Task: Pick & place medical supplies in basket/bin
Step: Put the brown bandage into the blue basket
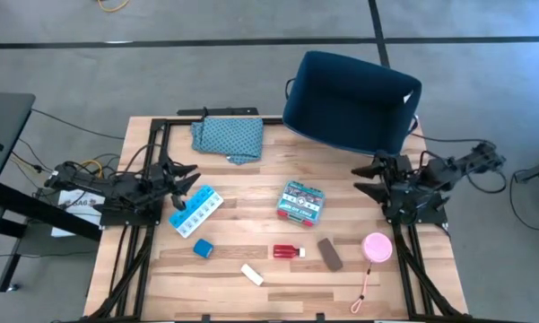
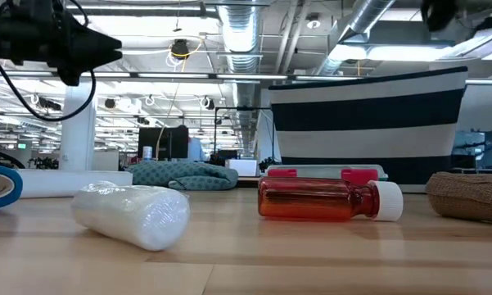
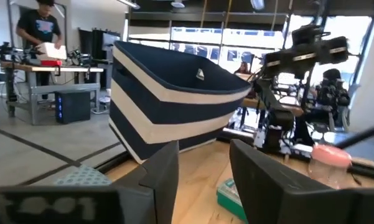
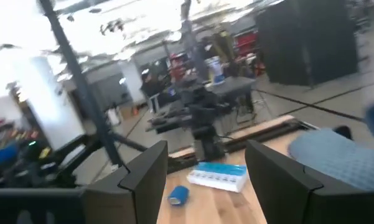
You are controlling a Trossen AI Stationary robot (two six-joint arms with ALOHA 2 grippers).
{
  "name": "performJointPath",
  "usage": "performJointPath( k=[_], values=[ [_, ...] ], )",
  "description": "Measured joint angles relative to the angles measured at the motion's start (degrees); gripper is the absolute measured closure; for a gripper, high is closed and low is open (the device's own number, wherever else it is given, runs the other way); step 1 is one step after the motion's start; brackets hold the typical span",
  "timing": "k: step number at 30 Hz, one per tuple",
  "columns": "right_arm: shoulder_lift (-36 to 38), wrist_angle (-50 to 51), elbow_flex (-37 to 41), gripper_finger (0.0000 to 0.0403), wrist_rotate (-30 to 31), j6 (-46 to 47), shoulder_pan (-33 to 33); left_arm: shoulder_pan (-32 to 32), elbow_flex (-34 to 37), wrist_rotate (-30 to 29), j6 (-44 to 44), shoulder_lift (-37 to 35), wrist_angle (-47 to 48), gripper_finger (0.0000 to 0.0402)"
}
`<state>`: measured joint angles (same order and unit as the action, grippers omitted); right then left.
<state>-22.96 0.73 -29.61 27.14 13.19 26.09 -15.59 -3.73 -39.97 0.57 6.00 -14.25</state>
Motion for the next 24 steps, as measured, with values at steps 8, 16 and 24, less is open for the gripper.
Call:
performJointPath(
  k=[8,16,24],
  values=[
    [-18.0,13.2,-14.6,0.0195,1.3,6.7,7.6,0.0,0.0,0.3,-0.8,0.0,-6.8,0.0264],
    [-33.5,21.6,-20.3,0.0195,1.2,25.5,11.5,0.0,-2.0,8.2,-4.3,0.0,-19.1,0.0264],
    [-42.5,29.8,-22.6,0.0195,0.3,47.1,14.1,0.0,-12.6,13.1,-5.5,2.9,-12.6,0.0264]
  ],
)
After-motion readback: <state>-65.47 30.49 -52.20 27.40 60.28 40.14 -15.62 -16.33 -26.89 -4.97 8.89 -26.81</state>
